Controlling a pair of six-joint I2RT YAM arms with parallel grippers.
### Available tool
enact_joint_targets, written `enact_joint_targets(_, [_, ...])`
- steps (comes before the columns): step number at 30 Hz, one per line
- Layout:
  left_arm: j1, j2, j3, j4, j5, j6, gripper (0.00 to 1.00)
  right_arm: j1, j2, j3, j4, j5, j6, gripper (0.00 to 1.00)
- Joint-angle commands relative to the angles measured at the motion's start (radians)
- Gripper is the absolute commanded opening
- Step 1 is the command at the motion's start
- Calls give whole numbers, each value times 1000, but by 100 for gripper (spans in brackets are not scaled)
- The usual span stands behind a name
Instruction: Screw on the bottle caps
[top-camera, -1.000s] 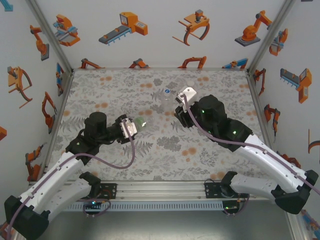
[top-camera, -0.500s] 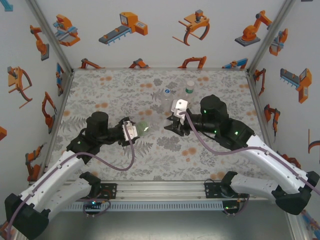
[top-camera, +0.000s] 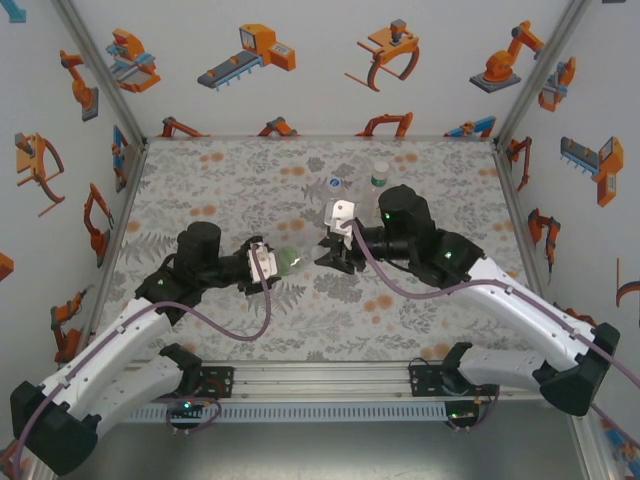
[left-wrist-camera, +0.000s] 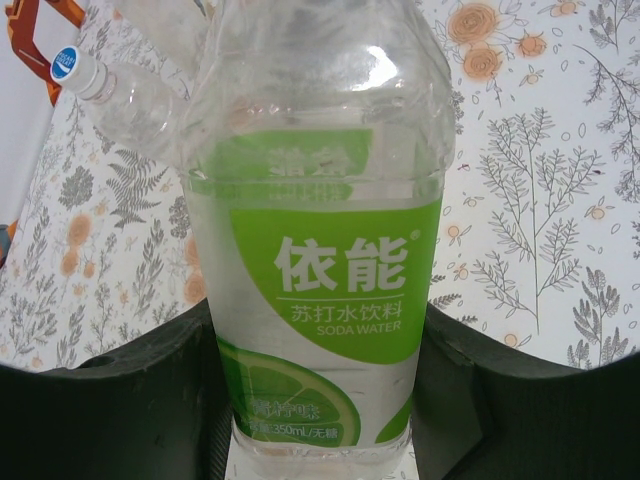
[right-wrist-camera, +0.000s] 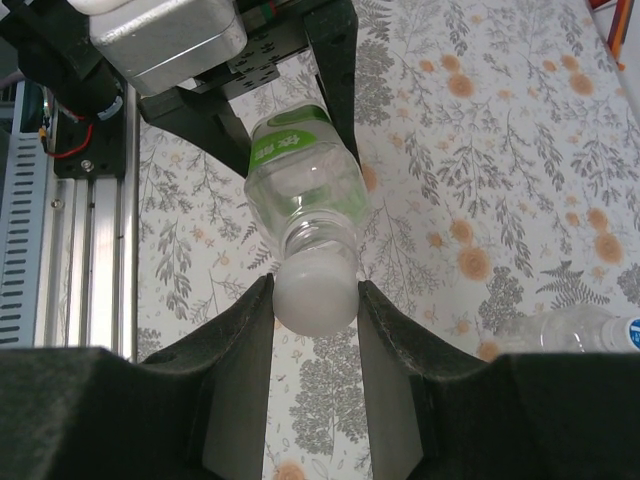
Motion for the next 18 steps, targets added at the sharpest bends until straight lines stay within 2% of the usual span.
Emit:
enact_joint_targets(1, [-6, 0, 26, 1, 47, 20, 0, 7, 9, 2, 33, -32, -15, 0])
enact_joint_targets(18, [-14, -24, 22, -15, 95, 48, 0, 7, 29, 15, 17, -52, -44, 0])
